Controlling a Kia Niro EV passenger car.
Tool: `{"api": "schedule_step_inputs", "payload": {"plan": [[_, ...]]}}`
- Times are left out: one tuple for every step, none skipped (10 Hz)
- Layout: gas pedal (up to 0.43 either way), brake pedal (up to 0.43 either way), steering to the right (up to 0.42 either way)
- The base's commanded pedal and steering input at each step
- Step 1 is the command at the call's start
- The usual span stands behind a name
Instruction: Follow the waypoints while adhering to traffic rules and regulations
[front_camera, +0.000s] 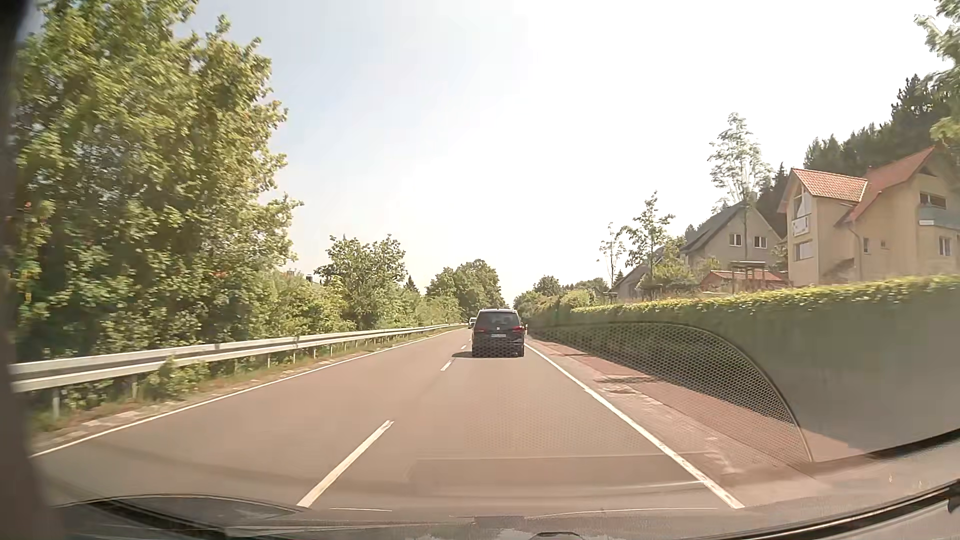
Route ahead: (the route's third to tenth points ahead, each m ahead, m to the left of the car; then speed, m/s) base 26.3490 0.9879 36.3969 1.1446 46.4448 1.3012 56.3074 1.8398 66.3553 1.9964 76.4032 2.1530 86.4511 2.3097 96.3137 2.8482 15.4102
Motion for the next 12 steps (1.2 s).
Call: {"api": "schedule_step_inputs", "payload": {"plan": [[0.22, 0.0, -0.008], [0.22, 0.0, -0.008], [0.22, 0.0, -0.008], [0.22, 0.0, -0.008], [0.22, 0.0, -0.007], [0.22, 0.0, -0.007], [0.22, 0.0, -0.007], [0.22, 0.0, -0.007], [0.22, 0.0, -0.005], [0.22, 0.0, -0.005], [0.22, 0.0, -0.005], [0.209, 0.0, -0.003]]}}
